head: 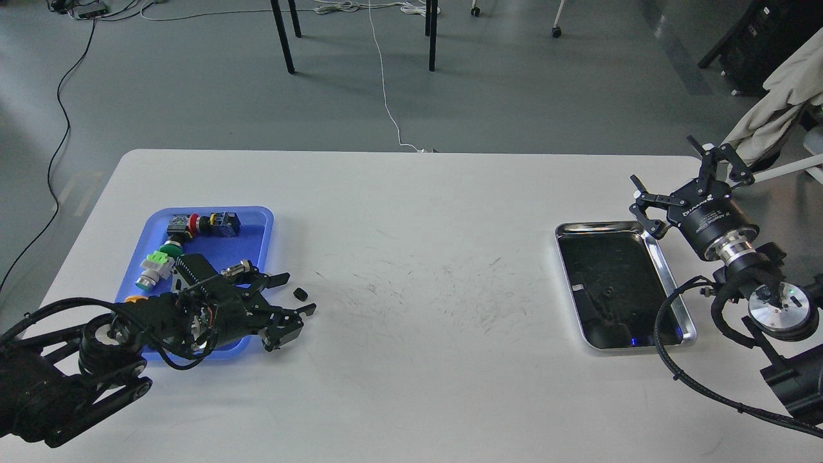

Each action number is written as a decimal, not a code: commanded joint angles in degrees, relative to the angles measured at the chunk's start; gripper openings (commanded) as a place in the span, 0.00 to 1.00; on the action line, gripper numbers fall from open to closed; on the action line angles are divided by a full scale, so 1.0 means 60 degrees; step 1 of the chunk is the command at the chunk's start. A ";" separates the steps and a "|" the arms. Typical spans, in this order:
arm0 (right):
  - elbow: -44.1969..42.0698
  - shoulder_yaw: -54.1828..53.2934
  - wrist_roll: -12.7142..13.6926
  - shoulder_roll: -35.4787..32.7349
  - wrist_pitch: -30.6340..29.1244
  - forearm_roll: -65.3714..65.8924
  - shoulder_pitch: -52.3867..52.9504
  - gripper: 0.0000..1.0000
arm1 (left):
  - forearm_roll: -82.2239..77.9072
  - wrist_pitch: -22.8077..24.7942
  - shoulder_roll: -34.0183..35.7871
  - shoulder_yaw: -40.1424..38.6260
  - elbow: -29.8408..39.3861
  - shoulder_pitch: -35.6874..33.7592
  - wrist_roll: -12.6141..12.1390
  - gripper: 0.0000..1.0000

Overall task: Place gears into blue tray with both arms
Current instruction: 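Close the left gripper on the black part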

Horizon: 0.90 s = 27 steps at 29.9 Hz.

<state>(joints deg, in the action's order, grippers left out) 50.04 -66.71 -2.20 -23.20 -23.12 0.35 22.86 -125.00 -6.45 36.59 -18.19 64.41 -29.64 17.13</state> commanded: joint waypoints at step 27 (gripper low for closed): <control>0.0025 0.0366 0.0001 0.0000 0.0000 0.0015 0.0042 0.95 | 0.0000 -0.0301 -0.0122 0.0102 -0.0261 0.0003 -0.0028 0.43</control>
<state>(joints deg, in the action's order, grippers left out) 50.18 -64.51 -2.20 -23.12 -23.12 0.44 23.11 -125.00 -8.26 36.05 -17.58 62.84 -29.62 16.99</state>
